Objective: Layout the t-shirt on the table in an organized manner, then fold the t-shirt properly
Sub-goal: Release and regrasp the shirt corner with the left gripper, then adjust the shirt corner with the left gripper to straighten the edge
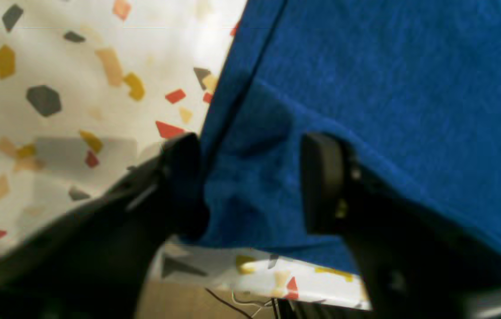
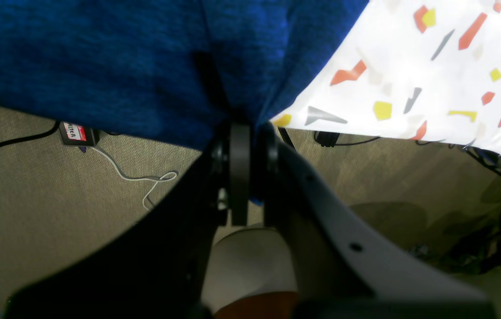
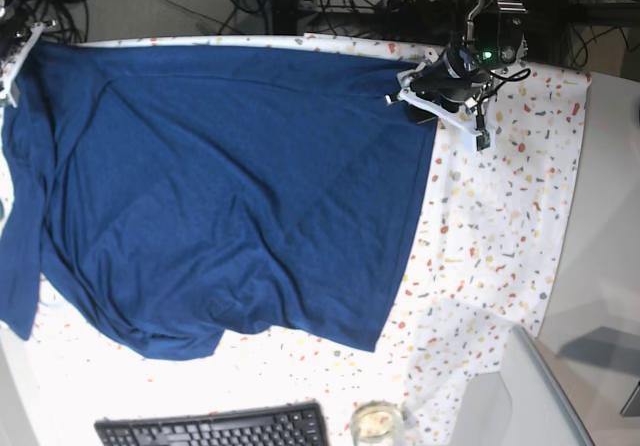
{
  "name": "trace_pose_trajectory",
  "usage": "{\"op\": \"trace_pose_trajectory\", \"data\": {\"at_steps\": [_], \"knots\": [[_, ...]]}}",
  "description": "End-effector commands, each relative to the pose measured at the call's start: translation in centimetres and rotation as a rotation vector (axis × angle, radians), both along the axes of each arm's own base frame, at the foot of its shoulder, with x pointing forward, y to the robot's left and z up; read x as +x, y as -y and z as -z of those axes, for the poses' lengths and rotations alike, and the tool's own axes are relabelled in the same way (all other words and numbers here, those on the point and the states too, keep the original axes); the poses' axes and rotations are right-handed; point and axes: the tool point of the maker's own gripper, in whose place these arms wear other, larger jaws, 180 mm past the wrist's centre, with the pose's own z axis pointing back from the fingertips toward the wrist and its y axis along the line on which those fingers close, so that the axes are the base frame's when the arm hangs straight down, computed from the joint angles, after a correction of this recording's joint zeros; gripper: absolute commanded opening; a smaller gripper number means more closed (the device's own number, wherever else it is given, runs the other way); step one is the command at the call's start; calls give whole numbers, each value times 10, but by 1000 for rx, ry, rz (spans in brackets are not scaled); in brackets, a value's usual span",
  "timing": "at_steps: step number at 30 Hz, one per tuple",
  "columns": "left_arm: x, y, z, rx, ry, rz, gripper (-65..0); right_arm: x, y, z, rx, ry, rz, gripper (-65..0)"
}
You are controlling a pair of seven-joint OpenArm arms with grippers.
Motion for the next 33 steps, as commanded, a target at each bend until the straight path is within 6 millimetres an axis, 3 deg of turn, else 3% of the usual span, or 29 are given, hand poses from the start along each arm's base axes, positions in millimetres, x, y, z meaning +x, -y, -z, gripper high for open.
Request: {"op": "trace_pose_trajectory", "data": {"at_steps": [1, 6, 25, 27, 30, 33], "knots": [[6, 0, -6, 2, 29, -3, -382, 4, 11, -8, -32, 9, -7, -650], [4, 0, -4, 1, 21, -2, -429, 4, 11, -8, -32, 10, -7, -650], [2, 1, -4, -2, 17, -1, -418, 4, 11, -8, -32, 8, -7, -650], [2, 1, -4, -2, 17, -1, -372, 4, 11, -8, -32, 8, -7, -650], [2, 1, -4, -2, 17, -1, -230, 4, 11, -8, -32, 8, -7, -650], [2, 1, -4, -2, 17, -1, -212, 4, 11, -8, -32, 8, -7, -650]]}}
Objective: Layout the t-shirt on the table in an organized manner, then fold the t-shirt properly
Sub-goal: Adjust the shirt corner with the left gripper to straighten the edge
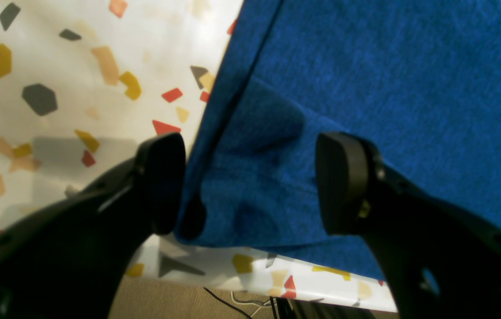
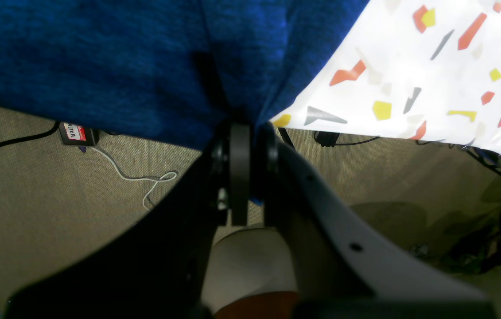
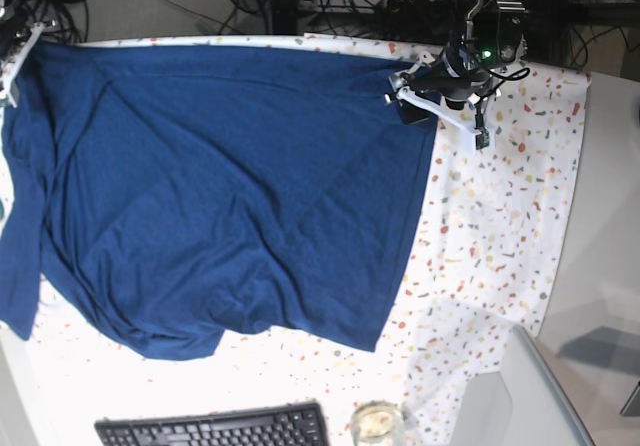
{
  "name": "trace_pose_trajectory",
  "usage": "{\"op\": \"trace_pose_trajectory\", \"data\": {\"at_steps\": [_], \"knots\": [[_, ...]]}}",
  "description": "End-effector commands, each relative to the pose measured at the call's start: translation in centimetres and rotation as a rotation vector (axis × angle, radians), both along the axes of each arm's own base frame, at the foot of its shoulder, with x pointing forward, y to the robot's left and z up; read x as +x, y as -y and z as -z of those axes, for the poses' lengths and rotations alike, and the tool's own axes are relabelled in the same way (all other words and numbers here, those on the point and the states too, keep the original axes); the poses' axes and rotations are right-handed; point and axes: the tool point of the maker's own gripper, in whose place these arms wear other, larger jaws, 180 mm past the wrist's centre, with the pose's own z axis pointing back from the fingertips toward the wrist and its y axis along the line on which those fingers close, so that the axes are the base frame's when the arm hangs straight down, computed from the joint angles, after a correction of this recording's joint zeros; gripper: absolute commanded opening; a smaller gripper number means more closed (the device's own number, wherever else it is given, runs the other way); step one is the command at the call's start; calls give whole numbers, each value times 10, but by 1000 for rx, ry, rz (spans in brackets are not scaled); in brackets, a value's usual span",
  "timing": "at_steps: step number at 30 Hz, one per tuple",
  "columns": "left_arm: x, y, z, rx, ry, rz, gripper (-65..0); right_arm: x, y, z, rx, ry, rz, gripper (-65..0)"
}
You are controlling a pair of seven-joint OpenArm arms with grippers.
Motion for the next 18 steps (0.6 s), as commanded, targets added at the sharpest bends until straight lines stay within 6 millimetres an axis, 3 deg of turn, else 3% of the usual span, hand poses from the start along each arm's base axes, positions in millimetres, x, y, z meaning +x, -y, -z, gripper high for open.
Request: {"op": "trace_pose_trajectory", "data": {"at_steps": [1, 7, 13, 18], "knots": [[5, 0, -5, 0, 23, 0, -212, 4, 11, -8, -32, 8, -7, -650], [6, 4, -5, -6, 25, 9, -216, 4, 11, -8, -32, 8, -7, -650], [-9, 21, 16, -26, -45, 51, -355, 4, 11, -8, -32, 8, -7, -650], [-9, 23, 15, -35, -40, 40, -426, 4, 11, -8, -32, 8, -7, -650]]}}
